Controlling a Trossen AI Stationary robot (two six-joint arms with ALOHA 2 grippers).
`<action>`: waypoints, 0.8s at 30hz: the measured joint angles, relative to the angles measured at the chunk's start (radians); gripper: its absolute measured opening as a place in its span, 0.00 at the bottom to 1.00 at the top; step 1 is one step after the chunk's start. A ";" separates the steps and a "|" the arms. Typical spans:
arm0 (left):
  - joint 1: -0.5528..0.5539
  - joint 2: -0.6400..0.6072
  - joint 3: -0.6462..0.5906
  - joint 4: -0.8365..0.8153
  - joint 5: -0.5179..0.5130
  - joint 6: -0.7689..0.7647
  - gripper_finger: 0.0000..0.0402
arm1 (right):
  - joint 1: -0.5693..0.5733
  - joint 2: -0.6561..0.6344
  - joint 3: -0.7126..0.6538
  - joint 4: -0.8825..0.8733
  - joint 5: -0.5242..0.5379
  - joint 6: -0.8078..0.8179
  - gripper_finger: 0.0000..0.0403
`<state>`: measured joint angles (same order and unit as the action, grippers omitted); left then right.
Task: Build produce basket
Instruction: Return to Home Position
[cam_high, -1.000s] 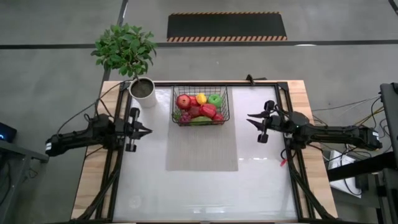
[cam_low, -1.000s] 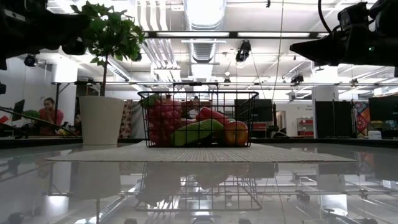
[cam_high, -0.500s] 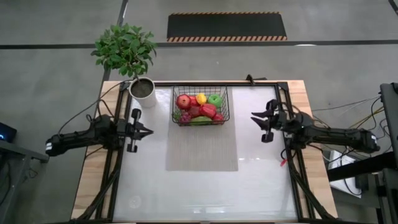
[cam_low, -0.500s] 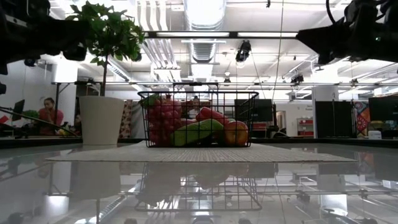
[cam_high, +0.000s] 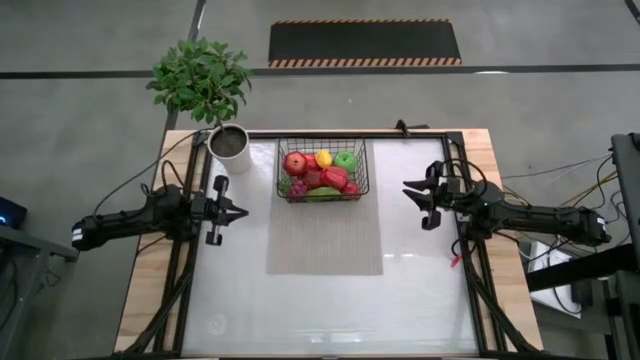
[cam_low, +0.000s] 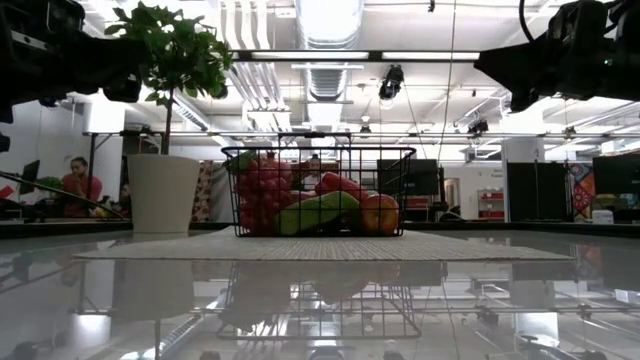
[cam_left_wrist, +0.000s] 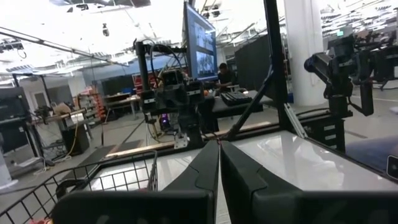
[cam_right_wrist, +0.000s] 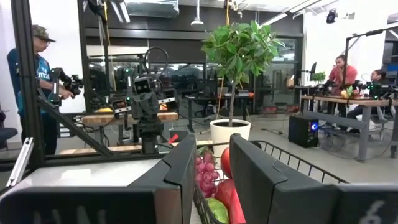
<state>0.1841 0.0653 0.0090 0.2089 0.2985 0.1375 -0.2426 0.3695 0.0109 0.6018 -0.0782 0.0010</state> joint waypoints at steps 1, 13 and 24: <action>0.000 -0.001 0.000 0.000 0.000 0.000 0.00 | 0.000 0.000 0.000 0.000 0.000 0.000 0.22; 0.000 -0.002 -0.002 0.000 0.000 0.000 0.00 | 0.000 0.000 0.000 0.000 0.001 -0.001 0.17; 0.000 -0.002 -0.003 0.000 0.000 0.000 0.00 | 0.000 0.000 0.000 0.000 0.001 -0.001 0.20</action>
<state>0.1841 0.0636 0.0059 0.2089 0.2985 0.1375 -0.2424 0.3695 0.0105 0.6014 -0.0772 0.0002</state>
